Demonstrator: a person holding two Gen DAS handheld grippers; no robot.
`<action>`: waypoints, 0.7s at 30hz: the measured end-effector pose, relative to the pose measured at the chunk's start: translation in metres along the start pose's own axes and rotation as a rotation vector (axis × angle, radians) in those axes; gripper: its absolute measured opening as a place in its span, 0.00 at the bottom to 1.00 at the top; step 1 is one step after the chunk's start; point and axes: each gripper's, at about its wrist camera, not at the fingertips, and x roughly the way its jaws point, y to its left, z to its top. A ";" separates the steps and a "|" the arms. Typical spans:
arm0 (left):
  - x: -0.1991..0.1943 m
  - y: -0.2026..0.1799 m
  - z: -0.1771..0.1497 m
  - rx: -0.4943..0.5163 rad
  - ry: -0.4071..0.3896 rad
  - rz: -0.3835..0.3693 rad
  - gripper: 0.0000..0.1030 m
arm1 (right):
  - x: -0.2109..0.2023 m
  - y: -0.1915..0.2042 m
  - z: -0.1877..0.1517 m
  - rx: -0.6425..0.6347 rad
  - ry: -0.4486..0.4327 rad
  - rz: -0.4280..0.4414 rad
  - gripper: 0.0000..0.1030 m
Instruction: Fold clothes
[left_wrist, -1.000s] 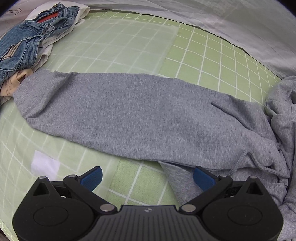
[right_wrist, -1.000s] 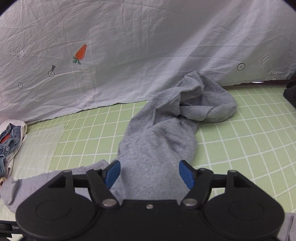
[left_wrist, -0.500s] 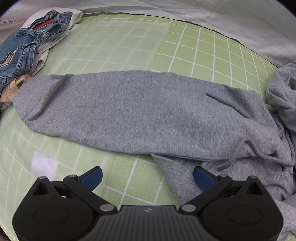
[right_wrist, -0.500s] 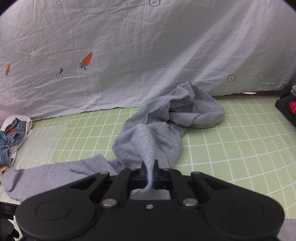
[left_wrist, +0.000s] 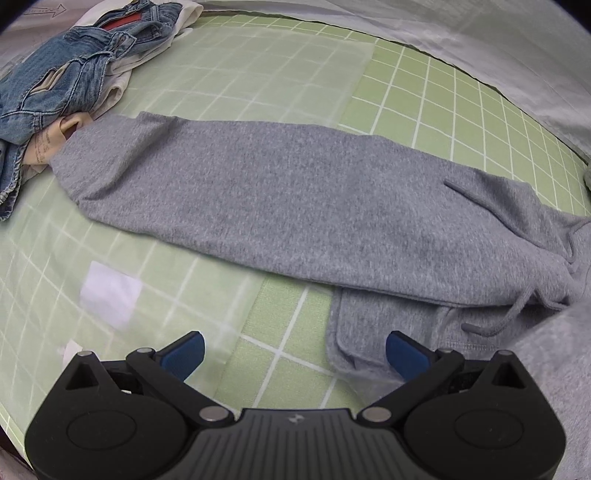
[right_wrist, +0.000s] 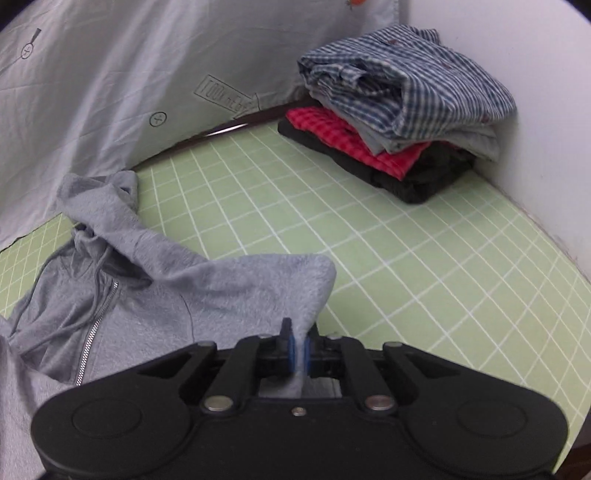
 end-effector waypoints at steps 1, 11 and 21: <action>-0.003 0.003 0.002 -0.006 -0.009 -0.003 1.00 | -0.002 0.004 0.000 -0.015 -0.020 -0.002 0.15; -0.006 0.003 0.037 0.050 -0.066 -0.015 1.00 | 0.009 0.058 0.025 -0.215 -0.109 0.108 0.79; 0.027 -0.018 0.086 0.145 -0.081 -0.048 1.00 | 0.077 0.099 0.060 -0.305 -0.035 0.129 0.82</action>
